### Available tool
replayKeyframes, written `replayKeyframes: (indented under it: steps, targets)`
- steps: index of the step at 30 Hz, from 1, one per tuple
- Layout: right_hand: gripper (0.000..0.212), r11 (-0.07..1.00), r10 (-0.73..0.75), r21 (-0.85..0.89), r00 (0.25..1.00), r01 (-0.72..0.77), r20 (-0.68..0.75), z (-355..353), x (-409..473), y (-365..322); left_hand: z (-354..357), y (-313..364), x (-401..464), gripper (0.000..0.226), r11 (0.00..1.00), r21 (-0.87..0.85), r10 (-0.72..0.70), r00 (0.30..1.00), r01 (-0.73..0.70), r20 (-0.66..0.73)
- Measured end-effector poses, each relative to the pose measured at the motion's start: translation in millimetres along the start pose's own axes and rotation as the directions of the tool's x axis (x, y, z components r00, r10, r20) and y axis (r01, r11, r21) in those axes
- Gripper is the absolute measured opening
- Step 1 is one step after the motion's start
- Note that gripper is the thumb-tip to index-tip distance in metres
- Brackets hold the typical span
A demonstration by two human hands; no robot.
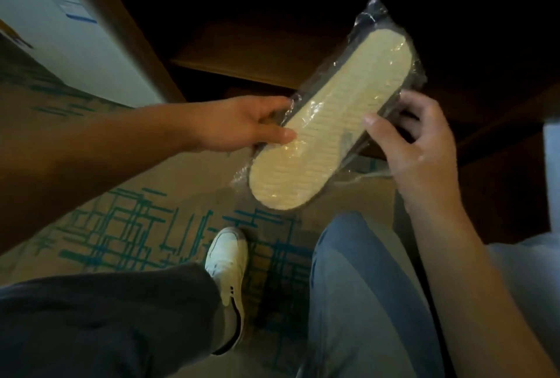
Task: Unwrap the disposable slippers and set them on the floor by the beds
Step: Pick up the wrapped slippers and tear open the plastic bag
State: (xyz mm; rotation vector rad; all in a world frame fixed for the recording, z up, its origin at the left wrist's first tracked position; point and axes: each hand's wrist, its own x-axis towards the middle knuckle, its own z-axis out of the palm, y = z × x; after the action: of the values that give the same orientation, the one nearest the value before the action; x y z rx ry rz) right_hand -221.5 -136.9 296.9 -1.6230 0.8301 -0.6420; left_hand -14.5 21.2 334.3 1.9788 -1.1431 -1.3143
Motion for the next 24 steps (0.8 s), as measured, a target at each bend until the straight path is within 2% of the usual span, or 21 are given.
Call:
replayKeyframes:
  steps: [3,8,11,12,14,16,18,21,24]
  targets:
    - [0.060,0.996,-0.053,-0.074,0.993,0.045,-0.110,4.0,1.0,-1.3,-10.4,-4.6,12.7,0.040,0.963,0.268,0.028,1.000,-0.024,-0.008]
    - [0.030,0.926,-0.105,-0.375,0.982,0.039,-0.156,-4.3,11.0,10.5,-19.4,-22.0,24.4,0.035,0.906,0.423,0.015,1.000,-0.019,0.012]
    - [0.033,0.865,-0.210,-0.491,0.963,0.103,-0.169,-5.3,11.1,10.9,-18.9,-30.5,25.4,0.039,0.835,0.551,-0.033,0.999,0.003,0.043]
    - [0.036,0.837,-0.262,-0.522,0.958,0.165,-0.117,-1.3,10.2,9.0,-15.9,-33.2,25.9,0.040,0.816,0.577,-0.045,0.997,0.004,0.058]
    - [0.045,0.753,-0.324,-0.578,0.942,0.315,0.092,13.6,12.8,3.0,-11.6,-31.7,29.3,0.035,0.778,0.627,-0.020,0.997,-0.030,0.073]
    - [0.051,0.662,-0.262,-0.620,0.905,0.422,0.336,31.5,18.0,-3.2,-6.3,-28.4,32.2,0.032,0.737,0.673,0.012,0.996,-0.068,0.089]
    - [0.050,0.605,-0.137,-0.650,0.864,0.460,0.484,41.9,27.6,-5.1,-5.9,-22.4,33.2,0.031,0.716,0.693,0.043,0.996,-0.089,0.083]
    - [0.049,0.623,0.064,-0.679,0.839,0.389,0.540,41.6,32.9,-0.7,-9.4,-20.6,32.3,0.032,0.689,0.718,0.096,0.995,-0.093,0.037]
    - [0.037,0.650,0.061,-0.655,0.833,0.385,0.550,40.6,30.4,14.3,-10.6,-25.1,30.3,0.036,0.653,0.753,0.151,0.988,-0.078,-0.029]
